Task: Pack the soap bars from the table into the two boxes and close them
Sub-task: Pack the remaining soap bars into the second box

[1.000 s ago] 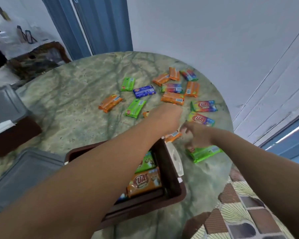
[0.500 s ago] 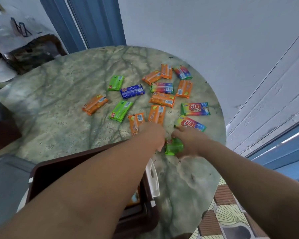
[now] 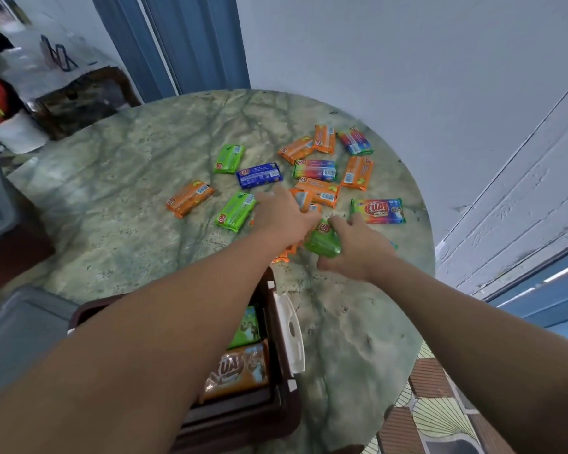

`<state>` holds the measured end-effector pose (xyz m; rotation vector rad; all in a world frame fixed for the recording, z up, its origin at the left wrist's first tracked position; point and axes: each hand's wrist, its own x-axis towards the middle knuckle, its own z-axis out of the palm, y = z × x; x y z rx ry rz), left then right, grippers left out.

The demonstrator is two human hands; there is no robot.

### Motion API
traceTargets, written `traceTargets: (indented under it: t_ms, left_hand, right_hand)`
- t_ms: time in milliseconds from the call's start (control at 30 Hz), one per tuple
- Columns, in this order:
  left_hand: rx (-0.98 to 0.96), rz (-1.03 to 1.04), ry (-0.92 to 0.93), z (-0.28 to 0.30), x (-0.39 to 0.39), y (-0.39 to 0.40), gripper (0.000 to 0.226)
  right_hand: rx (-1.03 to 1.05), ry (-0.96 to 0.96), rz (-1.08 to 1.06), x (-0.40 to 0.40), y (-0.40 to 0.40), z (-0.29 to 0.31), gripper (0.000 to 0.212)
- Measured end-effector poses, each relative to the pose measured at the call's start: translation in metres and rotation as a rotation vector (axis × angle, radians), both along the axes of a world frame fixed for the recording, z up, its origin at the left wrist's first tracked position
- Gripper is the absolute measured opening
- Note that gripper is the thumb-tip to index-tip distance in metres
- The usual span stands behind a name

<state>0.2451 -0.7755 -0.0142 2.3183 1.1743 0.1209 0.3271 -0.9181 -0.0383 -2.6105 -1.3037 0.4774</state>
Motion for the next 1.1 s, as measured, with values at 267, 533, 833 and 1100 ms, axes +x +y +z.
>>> traceTargets:
  t_ms: [267,533,833,1100]
  left_hand:
    - [0.027,0.107,-0.286,0.052,-0.078,0.034,0.059]
    - [0.092,0.184,-0.328,0.058,-0.212,0.051,0.078]
    - [0.194,-0.090,-0.145,0.016,-0.306,0.027,0.081]
    - [0.251,-0.449,0.290,-0.010,-0.310,0.027,0.061]
  right_hand:
    - [0.282,0.282,-0.086,-0.061,0.058,0.035,0.070]
    - [0.461,0.257,0.068,-0.152,0.094,0.055,0.060]
    - [0.270,-0.150,0.640,-0.188,0.065,0.033,0.077]
    - [-0.188,-0.191,0.639,-0.192,0.054,-0.003,0.081]
